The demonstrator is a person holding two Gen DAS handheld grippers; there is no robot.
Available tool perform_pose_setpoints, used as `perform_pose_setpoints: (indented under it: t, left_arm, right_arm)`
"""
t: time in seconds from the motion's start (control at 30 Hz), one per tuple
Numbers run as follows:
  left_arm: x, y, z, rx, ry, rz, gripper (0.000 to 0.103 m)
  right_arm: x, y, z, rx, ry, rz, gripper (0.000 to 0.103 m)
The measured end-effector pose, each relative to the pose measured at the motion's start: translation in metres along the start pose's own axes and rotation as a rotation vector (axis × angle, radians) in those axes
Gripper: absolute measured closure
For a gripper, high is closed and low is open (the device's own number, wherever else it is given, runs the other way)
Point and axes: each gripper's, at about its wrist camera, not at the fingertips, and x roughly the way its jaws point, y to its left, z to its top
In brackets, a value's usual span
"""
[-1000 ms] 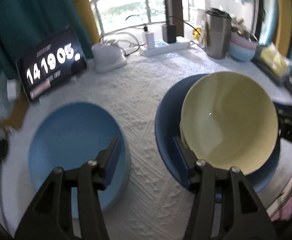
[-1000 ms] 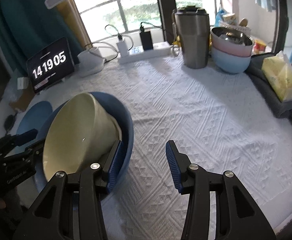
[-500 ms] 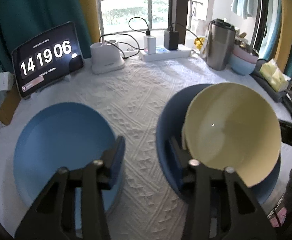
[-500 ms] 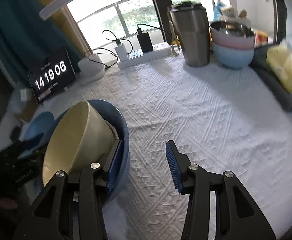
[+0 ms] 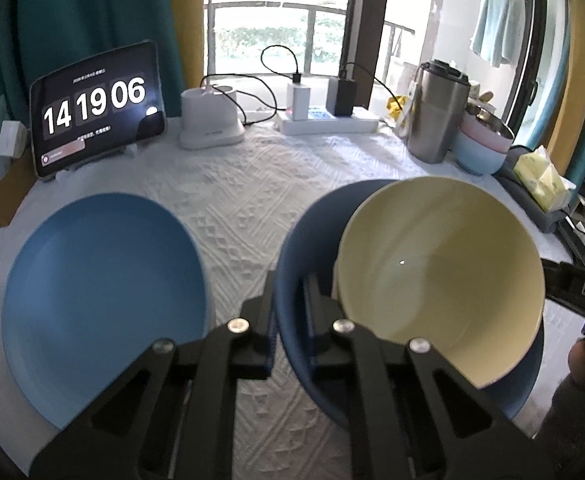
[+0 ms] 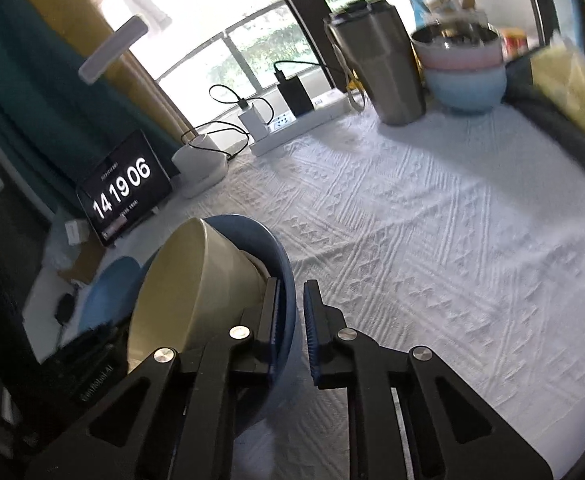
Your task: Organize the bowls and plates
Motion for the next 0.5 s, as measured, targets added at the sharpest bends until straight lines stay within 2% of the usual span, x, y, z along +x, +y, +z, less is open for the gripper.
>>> perform_pose_setpoints:
  t: [0.13,0.23,0.5]
  left_arm:
    - [-0.0041,-0.0028,0.001,0.0,-0.003,-0.01,0.095]
    - [-0.0072,-0.006,0.0016,0.012,-0.008,-0.006,0.095]
    - [-0.0079,-0.0029,0.0023,-0.006,0.014,-0.028,0.095]
  right_arm:
    - [-0.0002,-0.0045,0.0016,0.045,0.017,0.024,0.092]
    - [-0.0015,-0.0011,0.0,0.038,0.007,-0.018,0.094]
    - [-0.0057,0.0003,-0.0012,0.05,0.022,-0.03,0.094]
